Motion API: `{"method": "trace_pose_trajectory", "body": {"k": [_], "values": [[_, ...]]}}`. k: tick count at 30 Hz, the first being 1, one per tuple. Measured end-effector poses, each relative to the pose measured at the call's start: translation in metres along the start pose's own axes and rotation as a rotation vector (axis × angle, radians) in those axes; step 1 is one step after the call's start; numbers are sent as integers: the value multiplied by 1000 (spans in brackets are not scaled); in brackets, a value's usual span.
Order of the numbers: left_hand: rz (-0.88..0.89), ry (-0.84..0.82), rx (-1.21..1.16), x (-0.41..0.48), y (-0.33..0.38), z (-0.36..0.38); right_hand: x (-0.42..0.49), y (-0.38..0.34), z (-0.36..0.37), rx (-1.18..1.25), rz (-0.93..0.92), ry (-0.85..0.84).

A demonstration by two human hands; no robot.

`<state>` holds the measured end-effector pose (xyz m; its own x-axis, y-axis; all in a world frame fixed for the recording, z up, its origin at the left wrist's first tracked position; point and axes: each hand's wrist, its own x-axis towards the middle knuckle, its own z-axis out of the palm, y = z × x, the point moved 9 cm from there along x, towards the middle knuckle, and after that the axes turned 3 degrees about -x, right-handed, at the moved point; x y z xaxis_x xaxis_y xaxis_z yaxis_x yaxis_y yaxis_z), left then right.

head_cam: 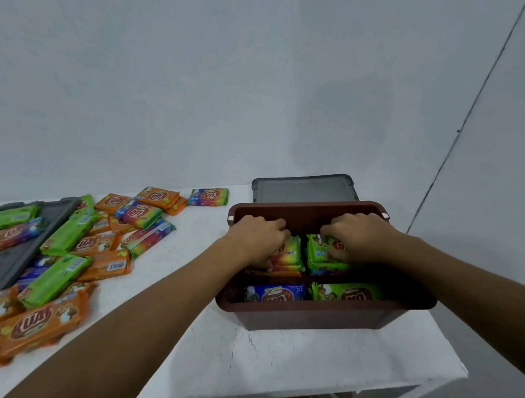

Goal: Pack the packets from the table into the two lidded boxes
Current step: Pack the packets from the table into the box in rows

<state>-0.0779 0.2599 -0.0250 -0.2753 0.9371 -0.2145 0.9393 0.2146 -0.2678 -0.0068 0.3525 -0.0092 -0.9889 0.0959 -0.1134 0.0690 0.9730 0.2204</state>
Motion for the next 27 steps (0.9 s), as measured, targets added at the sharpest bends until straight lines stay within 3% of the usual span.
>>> {"method": "trace_pose_trajectory", "body": {"k": [6, 9, 13, 15, 17, 19, 22, 24, 27], "values": [[24, 6, 54, -1, 1, -2, 13, -4, -13, 73, -16, 103], [100, 16, -121, -13, -19, -5, 25, -13, -26, 132, -41, 156], [118, 391, -613, -44, -76, -26, 52, -33, -61, 188, -54, 292], [57, 564, -721, -58, -107, -25, 69, -45, -78, 233, -66, 349], [-87, 631, -734, -68, -147, -8, 93, -57, -88, 286, -77, 369], [-306, 518, -648, -76, -190, 27, 126, -68, -88, 338, -79, 320], [-590, 189, -446, -95, -239, 93, 179, -95, -63, 337, -112, -9], [-629, 123, -413, -106, -266, 120, 209, -114, -46, 299, -121, -203], [-586, 98, -492, -115, -301, 144, 252, -131, -32, 227, -101, -263]]}}
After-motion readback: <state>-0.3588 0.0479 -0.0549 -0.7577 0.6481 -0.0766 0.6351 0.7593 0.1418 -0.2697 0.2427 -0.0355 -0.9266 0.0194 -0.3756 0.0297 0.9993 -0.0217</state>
